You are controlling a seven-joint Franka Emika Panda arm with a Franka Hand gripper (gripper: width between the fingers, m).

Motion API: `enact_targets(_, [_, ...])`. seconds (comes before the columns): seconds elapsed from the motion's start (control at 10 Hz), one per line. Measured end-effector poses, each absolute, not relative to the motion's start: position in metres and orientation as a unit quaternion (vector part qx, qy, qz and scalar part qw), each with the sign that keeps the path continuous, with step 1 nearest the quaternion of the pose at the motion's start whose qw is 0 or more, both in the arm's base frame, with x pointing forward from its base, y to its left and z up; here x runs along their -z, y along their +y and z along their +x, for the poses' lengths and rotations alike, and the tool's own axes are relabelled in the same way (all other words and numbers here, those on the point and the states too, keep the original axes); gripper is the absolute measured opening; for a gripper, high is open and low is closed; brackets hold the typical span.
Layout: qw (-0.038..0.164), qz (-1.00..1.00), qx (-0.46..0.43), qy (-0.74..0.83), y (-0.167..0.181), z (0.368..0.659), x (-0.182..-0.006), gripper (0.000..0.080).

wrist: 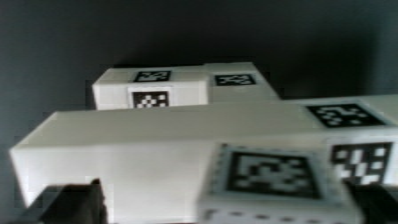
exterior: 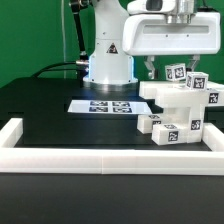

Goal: Assemble chair

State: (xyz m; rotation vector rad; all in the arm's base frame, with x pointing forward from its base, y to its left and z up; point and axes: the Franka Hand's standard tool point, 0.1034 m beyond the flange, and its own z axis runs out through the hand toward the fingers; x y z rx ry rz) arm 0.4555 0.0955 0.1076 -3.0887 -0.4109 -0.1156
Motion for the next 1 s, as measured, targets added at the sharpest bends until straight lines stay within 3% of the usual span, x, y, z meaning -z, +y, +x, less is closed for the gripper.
enact_targets(0.4, [0.021, -0.995, 0.035, -0.095, 0.114, 0.443, -0.114, 0.0648])
enact_targets(1.0, [0.021, -0.993, 0.038, -0.107, 0.106, 0.448, -0.117, 0.0648])
